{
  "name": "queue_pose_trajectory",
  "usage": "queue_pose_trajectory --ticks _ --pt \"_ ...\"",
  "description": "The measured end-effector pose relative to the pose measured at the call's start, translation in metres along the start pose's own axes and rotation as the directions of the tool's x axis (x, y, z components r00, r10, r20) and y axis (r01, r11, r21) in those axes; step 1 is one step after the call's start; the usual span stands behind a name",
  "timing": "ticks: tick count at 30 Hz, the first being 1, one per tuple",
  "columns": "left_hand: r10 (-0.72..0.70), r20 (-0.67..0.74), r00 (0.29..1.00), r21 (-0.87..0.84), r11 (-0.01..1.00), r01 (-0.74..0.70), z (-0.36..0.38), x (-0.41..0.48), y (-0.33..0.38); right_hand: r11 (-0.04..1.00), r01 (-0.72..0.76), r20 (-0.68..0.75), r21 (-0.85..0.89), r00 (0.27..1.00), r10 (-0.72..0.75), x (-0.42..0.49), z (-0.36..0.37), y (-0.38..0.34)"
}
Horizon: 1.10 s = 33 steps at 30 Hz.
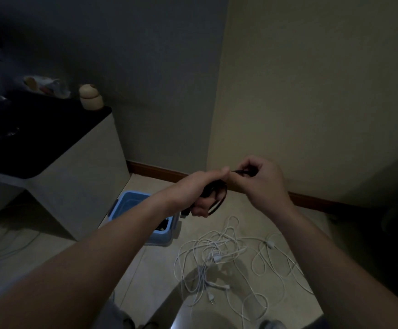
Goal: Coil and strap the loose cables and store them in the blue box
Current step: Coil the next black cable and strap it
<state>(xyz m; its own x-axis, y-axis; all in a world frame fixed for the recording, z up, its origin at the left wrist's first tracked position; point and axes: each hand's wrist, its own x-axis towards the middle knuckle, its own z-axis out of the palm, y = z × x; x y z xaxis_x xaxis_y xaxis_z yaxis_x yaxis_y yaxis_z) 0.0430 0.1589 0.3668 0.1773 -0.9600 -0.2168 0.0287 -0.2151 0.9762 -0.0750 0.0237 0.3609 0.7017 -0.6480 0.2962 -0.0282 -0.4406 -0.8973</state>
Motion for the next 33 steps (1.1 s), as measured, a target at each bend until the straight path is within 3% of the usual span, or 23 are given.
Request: queue_pose_trajectory --ticks 5,12,24,29,33 --pt "-0.001 0.077 0.997 -0.133 0.991 0.012 -0.001 -0.002 0.004 0.991 0.006 0.087 0.132 0.996 -0.018 -0.003 0.004 0.002" --pt "-0.017 0.081 0.997 -0.365 0.93 0.045 0.001 -0.002 0.006 0.885 -0.206 0.133 0.417 0.977 0.165 -0.014 0.032 -0.01" --pt "-0.041 0.027 0.999 -0.475 0.879 0.048 0.002 -0.003 -0.001 0.852 -0.368 0.047 0.373 0.924 0.378 -0.028 0.061 -0.017" --pt "-0.024 0.005 1.0 -0.553 0.833 0.022 0.0 -0.002 -0.003 0.886 -0.332 -0.019 0.323 0.934 0.357 -0.033 0.067 -0.011" --pt "-0.018 -0.068 0.998 -0.609 0.793 -0.027 0.005 -0.002 -0.004 0.945 -0.285 -0.11 0.162 0.946 0.304 -0.03 0.069 -0.007"
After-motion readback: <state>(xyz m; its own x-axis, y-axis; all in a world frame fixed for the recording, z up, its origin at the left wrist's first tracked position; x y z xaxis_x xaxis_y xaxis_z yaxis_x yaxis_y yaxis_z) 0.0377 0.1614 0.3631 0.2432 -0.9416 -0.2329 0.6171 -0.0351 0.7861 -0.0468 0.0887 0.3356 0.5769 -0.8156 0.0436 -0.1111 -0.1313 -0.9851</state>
